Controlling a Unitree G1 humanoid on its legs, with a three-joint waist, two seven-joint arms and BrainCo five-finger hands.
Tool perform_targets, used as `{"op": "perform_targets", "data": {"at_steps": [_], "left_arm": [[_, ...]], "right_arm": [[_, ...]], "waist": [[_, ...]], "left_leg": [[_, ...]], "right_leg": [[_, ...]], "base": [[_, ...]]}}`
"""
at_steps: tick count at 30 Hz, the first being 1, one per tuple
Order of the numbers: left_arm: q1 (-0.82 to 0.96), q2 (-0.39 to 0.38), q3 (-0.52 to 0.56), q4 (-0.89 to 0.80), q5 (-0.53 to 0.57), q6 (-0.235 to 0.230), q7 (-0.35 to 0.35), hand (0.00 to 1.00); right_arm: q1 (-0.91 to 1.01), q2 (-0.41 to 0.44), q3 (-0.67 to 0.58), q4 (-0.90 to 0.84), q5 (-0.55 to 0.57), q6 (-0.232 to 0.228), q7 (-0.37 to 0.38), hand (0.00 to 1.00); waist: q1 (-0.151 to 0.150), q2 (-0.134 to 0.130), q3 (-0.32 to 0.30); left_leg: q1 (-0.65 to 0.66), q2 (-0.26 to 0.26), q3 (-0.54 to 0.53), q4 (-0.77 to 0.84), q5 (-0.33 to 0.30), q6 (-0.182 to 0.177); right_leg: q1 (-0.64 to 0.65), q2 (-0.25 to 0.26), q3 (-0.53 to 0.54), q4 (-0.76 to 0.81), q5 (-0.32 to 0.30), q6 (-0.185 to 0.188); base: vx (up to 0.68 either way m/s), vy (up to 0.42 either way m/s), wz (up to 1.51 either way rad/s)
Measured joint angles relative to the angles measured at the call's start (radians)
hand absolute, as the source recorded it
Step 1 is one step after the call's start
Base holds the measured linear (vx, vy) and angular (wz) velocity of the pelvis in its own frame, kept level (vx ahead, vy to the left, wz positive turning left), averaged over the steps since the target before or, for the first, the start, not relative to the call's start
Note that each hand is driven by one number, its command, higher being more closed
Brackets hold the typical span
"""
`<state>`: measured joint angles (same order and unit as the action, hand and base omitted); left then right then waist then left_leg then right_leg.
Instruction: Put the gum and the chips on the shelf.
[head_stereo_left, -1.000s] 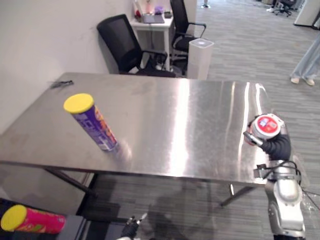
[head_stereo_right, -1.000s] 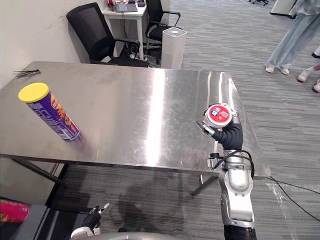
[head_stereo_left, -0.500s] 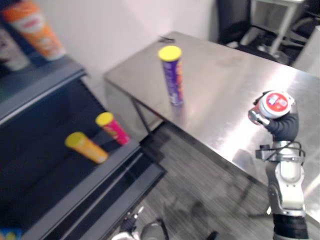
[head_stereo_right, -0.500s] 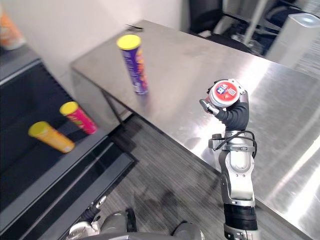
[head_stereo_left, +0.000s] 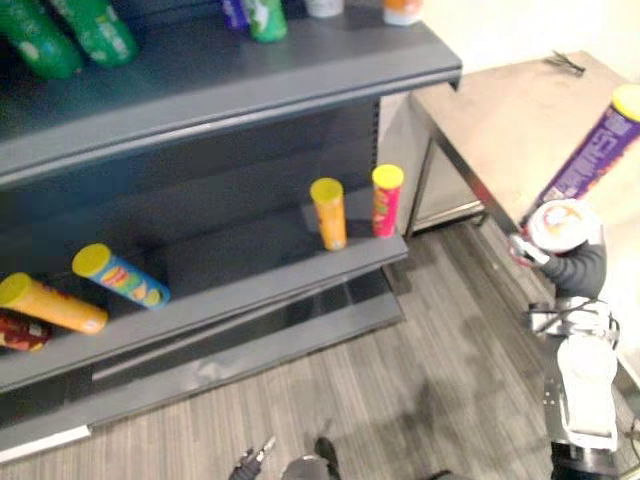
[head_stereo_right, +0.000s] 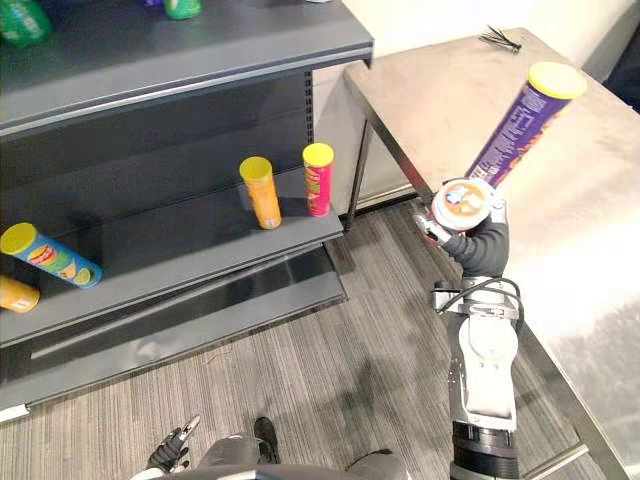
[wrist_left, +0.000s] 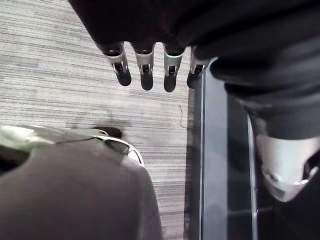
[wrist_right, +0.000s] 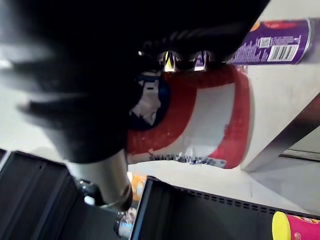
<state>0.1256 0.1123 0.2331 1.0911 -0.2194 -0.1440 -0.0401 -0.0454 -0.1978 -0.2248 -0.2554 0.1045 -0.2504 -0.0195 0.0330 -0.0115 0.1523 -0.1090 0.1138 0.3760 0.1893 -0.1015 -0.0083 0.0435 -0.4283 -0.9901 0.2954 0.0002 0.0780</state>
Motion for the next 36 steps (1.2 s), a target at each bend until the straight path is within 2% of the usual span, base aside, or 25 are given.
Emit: {"op": "perform_targets", "data": {"at_steps": [1,3,7,14,19,20,21,22,23,24,25,26,27,28,30,32,34,36], "left_arm": [[0.000,0.015,0.002,-0.012,0.000,-0.002,0.005,0.00],[0.000,0.015,0.007,-0.022,-0.002,-0.008,0.010,0.00],[0.008,-0.016,0.011,-0.024,-0.003,-0.008,0.014,0.00],[0.015,-0.031,0.043,-0.028,-0.005,-0.008,0.003,0.00],[0.015,-0.030,0.027,-0.049,-0.017,-0.021,-0.002,0.00],[0.015,-0.029,0.007,-0.060,-0.045,-0.021,-0.001,0.00],[0.015,-0.030,0.003,-0.062,-0.060,-0.021,-0.002,0.00],[0.020,-0.024,-0.017,-0.068,-0.084,-0.021,-0.001,0.00],[0.025,-0.019,-0.034,-0.073,-0.085,-0.022,0.001,0.00],[0.026,-0.011,-0.053,-0.076,-0.085,-0.023,0.006,0.00],[0.023,0.004,-0.083,-0.075,-0.084,-0.023,0.013,0.00],[0.020,0.013,-0.090,-0.074,-0.083,-0.022,0.017,0.00],[0.017,0.024,-0.089,-0.073,-0.084,-0.026,0.026,0.00],[0.017,0.032,-0.090,-0.063,-0.083,-0.030,0.030,0.00],[0.014,0.036,-0.105,-0.041,-0.083,-0.029,0.034,0.00],[0.013,0.042,-0.120,-0.023,-0.083,-0.031,0.035,0.00],[-0.002,0.042,-0.118,0.006,-0.083,-0.030,0.036,0.00],[-0.001,0.029,-0.115,0.018,-0.083,-0.029,0.035,0.00]], "right_arm": [[0.000,0.015,0.000,0.001,-0.024,0.000,-0.010,1.00],[-0.001,0.019,0.001,0.004,-0.027,0.000,-0.015,1.00],[0.005,0.019,0.020,0.040,-0.028,0.009,-0.014,1.00],[0.017,0.019,0.061,0.044,-0.026,0.012,0.024,1.00],[0.005,0.016,0.199,0.111,-0.017,0.012,0.030,1.00],[0.003,0.016,0.237,0.130,-0.017,0.017,0.038,1.00],[-0.002,0.015,0.267,0.142,-0.017,0.023,0.050,1.00],[-0.001,0.014,0.313,0.150,-0.017,0.029,0.061,1.00],[-0.002,0.012,0.325,0.150,-0.017,0.029,0.066,1.00],[0.000,0.009,0.335,0.150,-0.017,0.029,0.072,1.00],[0.006,0.012,0.345,0.152,-0.017,0.028,0.075,1.00],[0.009,0.013,0.350,0.150,-0.017,0.028,0.076,1.00],[0.011,0.014,0.354,0.150,-0.017,0.028,0.083,1.00],[0.013,0.017,0.356,0.147,-0.015,0.028,0.089,1.00],[0.033,0.018,0.361,0.126,-0.007,0.027,0.094,1.00],[0.070,0.019,0.370,0.097,0.010,0.026,0.097,1.00],[0.097,0.018,0.369,0.072,0.027,0.026,0.109,1.00],[0.089,0.020,0.373,0.071,0.033,0.027,0.115,1.00]], "waist": [[0.003,-0.016,0.001],[0.013,-0.021,0.002],[0.033,-0.015,0.007],[0.030,-0.014,0.009],[0.043,-0.013,0.021],[0.061,-0.014,0.028],[0.063,-0.012,0.035],[0.059,-0.013,0.041],[0.056,-0.015,0.044],[0.051,-0.008,0.051],[0.048,0.001,0.062],[0.045,0.002,0.069],[0.036,-0.008,0.074],[0.025,-0.023,0.079],[0.019,-0.032,0.081],[0.000,-0.043,0.075],[-0.002,-0.043,0.074],[0.003,-0.022,0.075]], "left_leg": [[0.011,-0.004,-0.001,-0.024,0.000,0.000],[0.020,-0.008,0.000,-0.052,0.001,0.000],[0.055,-0.031,0.021,-0.130,0.035,-0.014],[0.072,-0.051,-0.004,-0.268,0.125,-0.024],[-0.005,-0.051,-0.033,-0.170,0.087,-0.015],[-0.012,-0.056,-0.034,-0.150,0.074,-0.014],[-0.017,-0.062,-0.039,-0.145,0.061,-0.003],[-0.004,-0.087,-0.065,-0.149,0.053,0.007],[0.000,-0.100,-0.071,-0.147,0.050,0.013],[0.014,-0.106,-0.096,-0.136,0.045,0.029],[0.018,-0.091,-0.142,-0.118,0.035,0.044],[0.020,-0.086,-0.165,-0.113,0.034,0.046],[0.028,-0.087,-0.202,-0.118,0.036,0.048],[0.039,-0.100,-0.230,-0.119,0.035,0.048],[0.057,-0.125,-0.270,-0.117,0.035,0.035],[0.058,-0.148,-0.319,-0.105,0.032,0.030],[0.040,-0.154,-0.364,-0.069,0.016,0.007],[0.042,-0.124,-0.369,-0.080,0.016,-0.012]], "right_leg": [[0.001,0.005,0.019,-0.007,0.000,0.000],[-0.003,0.010,0.029,-0.019,0.000,0.001],[-0.008,0.020,0.070,-0.058,-0.001,0.001],[-0.023,0.049,0.073,-0.104,-0.008,0.011],[-0.027,0.041,0.059,-0.114,-0.008,0.012],[-0.027,0.026,0.058,-0.095,-0.008,0.012],[-0.024,0.006,0.060,-0.061,-0.008,0.011],[-0.042,-0.052,0.130,0.053,-0.017,-0.027],[-0.069,-0.076,0.209,0.121,-0.016,-0.089],[-0.136,-0.089,0.364,0.230,0.014,-0.168],[-0.208,-0.016,0.611,0.288,-0.048,-0.114],[-0.219,0.043,0.701,0.285,-0.095,-0.081],[-0.234,0.125,0.815,0.259,-0.151,-0.056],[-0.235,0.170,0.855,0.212,-0.165,-0.040],[-0.236,0.210,0.901,0.137,-0.164,-0.028],[-0.229,0.229,0.961,0.063,-0.143,0.004],[-0.195,0.235,0.972,-0.033,-0.109,0.047],[-0.174,0.264,0.954,-0.072,-0.106,0.043]], "base": [[0.00,0.036,0.06],[0.00,0.001,-0.04],[-0.04,-0.002,-0.13],[-0.06,-0.048,0.05],[-0.04,-0.010,0.23],[0.01,0.052,0.17],[-0.02,0.124,0.45],[-0.01,0.140,0.52],[0.05,0.219,0.68],[0.11,0.158,0.60],[0.11,0.115,0.66],[0.09,0.036,0.84],[0.08,0.023,0.99],[0.10,0.021,0.97],[0.12,-0.012,0.88],[0.14,-0.057,0.94],[0.15,-0.127,0.69],[0.15,-0.184,0.21]]}}
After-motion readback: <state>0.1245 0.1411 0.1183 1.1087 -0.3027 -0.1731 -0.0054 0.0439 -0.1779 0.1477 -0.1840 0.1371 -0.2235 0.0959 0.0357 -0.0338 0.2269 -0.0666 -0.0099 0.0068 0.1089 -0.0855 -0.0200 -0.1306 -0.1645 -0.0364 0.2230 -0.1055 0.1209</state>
